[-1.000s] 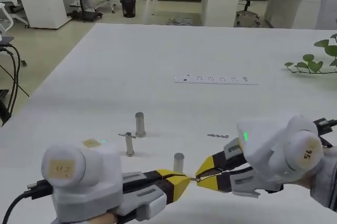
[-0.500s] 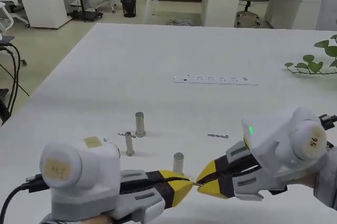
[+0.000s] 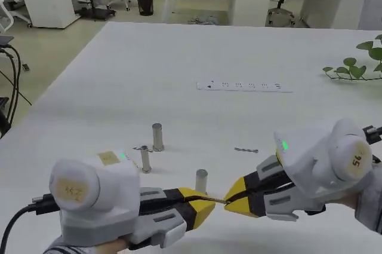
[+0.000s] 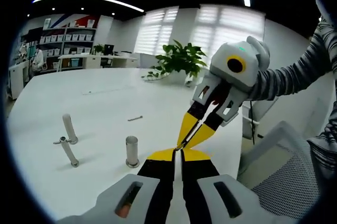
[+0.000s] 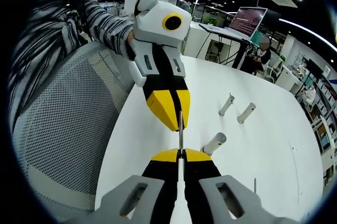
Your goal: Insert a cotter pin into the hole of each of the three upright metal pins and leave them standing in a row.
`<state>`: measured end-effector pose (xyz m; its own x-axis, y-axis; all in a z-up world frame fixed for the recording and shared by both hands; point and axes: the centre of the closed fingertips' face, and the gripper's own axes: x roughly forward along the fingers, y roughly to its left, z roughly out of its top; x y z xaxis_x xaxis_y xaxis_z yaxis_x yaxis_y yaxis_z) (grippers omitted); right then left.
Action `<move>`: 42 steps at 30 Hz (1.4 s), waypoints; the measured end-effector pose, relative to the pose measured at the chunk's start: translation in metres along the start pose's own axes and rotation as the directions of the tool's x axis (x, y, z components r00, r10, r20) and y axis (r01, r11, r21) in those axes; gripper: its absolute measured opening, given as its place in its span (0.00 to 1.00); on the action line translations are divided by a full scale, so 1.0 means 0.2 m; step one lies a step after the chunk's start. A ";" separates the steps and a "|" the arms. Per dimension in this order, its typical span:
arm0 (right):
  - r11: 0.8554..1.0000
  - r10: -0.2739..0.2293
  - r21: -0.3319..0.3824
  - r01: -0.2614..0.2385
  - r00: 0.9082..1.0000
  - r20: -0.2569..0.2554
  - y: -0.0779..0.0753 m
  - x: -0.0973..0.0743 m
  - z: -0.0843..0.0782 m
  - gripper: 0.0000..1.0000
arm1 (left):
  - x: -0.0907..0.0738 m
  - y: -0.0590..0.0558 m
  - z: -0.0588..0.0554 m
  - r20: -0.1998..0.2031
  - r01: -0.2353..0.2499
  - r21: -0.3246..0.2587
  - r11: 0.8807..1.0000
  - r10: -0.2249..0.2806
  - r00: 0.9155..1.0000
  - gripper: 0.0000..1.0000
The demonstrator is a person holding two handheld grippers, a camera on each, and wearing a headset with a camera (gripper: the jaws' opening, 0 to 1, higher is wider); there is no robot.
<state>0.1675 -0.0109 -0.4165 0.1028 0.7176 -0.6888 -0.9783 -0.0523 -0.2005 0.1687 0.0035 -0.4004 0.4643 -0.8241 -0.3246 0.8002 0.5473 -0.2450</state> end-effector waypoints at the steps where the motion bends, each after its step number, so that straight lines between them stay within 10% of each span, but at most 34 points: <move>1: 1.000 -0.008 -0.003 0.008 1.000 -0.001 -0.01 0.00 0.00 0.00 | 0.00 0.01 0.00 0.000 -0.011 0.001 1.000 0.011 1.000 0.03; 22: 0.994 -0.105 0.033 0.108 0.991 -0.086 -0.17 0.04 -0.14 0.00 | 0.05 0.26 -0.04 -0.010 -0.249 0.096 0.964 0.251 0.968 0.21; 42: 0.991 -0.107 0.062 0.117 0.982 -0.153 -0.26 0.12 -0.27 0.00 | 0.20 0.40 -0.13 -0.078 -0.311 0.096 0.946 0.318 0.945 0.22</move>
<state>0.2313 -0.0282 -0.4589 0.2329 0.6043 -0.7619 -0.9687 0.0751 -0.2366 0.2405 0.0183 -0.4558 0.6636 -0.5929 -0.4563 0.6488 0.7597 -0.0436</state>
